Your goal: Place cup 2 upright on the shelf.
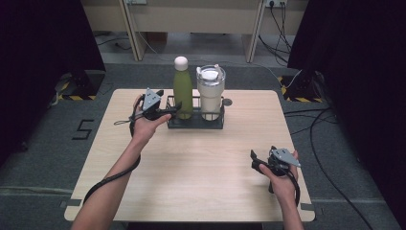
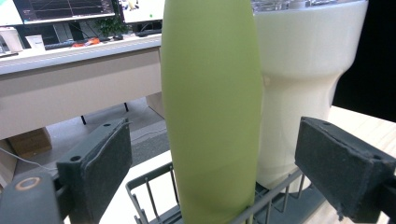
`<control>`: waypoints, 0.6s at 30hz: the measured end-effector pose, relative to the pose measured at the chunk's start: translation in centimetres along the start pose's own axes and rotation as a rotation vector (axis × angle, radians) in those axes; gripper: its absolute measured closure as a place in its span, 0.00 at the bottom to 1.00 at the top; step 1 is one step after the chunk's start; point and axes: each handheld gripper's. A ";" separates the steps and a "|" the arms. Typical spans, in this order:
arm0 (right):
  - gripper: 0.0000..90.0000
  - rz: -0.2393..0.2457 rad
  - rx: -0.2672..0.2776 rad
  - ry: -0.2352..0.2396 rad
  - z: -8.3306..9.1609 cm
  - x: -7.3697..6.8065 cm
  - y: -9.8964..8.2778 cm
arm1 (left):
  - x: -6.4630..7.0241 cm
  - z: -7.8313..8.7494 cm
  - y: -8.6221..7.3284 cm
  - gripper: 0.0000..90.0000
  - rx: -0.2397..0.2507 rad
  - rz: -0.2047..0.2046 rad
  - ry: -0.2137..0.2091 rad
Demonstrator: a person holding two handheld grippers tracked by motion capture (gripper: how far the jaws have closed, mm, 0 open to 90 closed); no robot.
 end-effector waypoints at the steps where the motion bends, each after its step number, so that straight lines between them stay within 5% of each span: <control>1: 0.17 0.000 -0.001 -0.001 0.0 0.0 0.0 | 0.0 0.2 0.0 0.12 0.000 0.002 0.000; 18: 0.17 0.002 0.000 -0.007 0.0 -0.1 0.1 | -1.1 3.8 -1.3 0.12 0.012 -0.020 0.008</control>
Point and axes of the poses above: each handheld gripper's, and its own axes: z roughly backward along the jaws, y roughly out of its top, x roughly to its right, and after that the axes turned 13 degrees about y, right-handed
